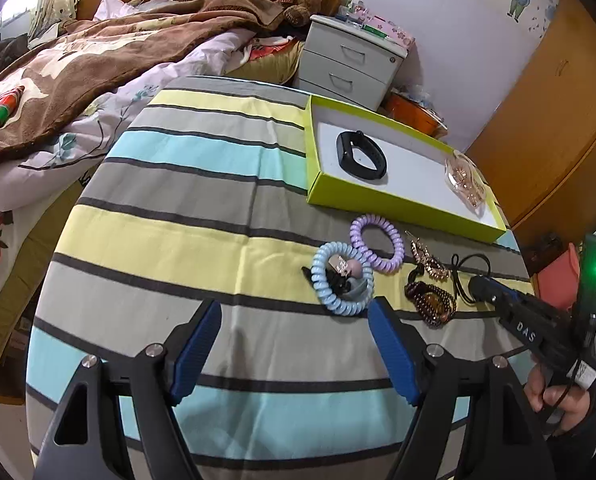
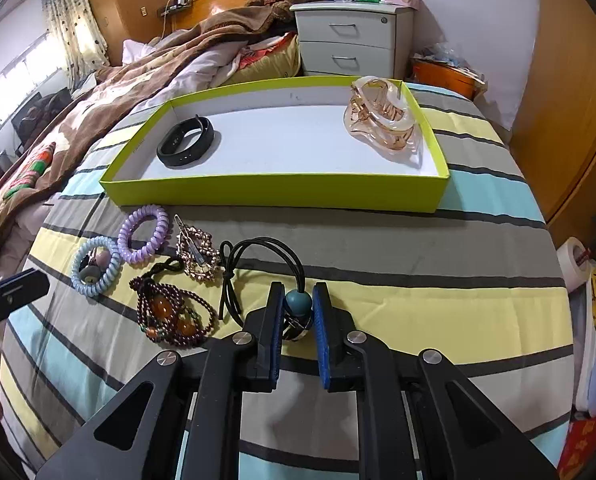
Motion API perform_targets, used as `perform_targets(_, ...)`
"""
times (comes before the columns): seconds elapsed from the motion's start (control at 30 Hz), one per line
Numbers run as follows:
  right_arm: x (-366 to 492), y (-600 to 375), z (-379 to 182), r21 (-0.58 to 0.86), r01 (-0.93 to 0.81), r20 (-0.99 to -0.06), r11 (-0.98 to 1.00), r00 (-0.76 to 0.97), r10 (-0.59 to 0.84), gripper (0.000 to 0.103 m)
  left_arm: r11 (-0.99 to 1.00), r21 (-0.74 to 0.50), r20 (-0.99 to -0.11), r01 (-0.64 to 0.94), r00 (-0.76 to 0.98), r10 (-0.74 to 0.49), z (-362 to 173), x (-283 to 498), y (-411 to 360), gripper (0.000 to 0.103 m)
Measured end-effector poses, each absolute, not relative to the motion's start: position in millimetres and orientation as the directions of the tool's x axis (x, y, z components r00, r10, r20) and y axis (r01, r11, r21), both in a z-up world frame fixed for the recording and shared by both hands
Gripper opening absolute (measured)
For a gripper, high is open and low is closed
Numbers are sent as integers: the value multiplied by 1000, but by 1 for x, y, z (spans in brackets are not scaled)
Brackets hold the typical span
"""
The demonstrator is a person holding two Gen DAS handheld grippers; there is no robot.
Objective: Organize jewelry
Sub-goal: 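Grasp the teal-bead black hair tie with the right tool while the left grasps the blue coil tie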
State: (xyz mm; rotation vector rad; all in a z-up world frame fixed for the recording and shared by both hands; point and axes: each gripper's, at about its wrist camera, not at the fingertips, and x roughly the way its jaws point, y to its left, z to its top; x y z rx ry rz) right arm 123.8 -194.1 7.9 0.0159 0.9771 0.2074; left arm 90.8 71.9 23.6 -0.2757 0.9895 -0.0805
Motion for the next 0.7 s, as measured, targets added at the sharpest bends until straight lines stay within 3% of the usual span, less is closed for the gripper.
perform_targets(0.2, 117, -210, 19, 138, -149, -793, 979, 576, 199, 15, 957, -282, -823, -72, 530, -203, 19, 103, 73, 69)
perform_targets(0.33, 113, -217, 28, 140, -142, -773, 980, 602, 198, 15, 964, -256, -832, -73, 525, -180, 17, 111, 73, 58)
perform_targets(0.7, 112, -218, 32, 172, -154, -754, 973, 615, 231, 15, 979, -203, -851, -22, 498, -165, 11, 130, 61, 44)
